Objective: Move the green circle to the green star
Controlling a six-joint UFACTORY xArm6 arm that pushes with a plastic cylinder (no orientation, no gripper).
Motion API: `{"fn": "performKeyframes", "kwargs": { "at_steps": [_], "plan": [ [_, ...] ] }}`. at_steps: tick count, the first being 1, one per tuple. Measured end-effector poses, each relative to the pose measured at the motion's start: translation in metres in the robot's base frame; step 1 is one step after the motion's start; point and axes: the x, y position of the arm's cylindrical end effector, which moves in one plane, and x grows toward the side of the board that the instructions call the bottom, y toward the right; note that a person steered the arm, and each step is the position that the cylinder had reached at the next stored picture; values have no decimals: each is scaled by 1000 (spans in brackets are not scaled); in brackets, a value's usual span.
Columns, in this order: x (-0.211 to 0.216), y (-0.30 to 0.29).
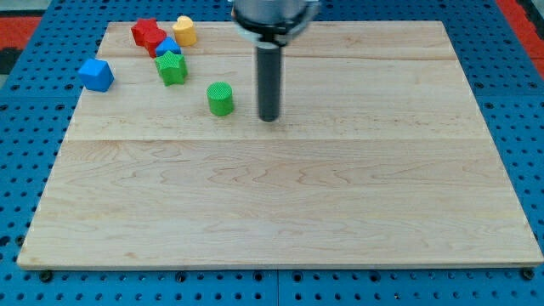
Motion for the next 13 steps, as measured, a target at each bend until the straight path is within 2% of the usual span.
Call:
{"fn": "performKeyframes", "kwargs": {
  "at_steps": [1,2,3,4,6,7,9,10,11,12,13],
  "plan": [
    [-3,-53],
    [-14,-61],
    [-14,-38],
    [-23,12],
    [-28,-62],
    [-22,-52],
    [-16,116],
    [-12,112],
    [-13,35],
    [-42,-27],
    [-47,-68]
  ]
}}
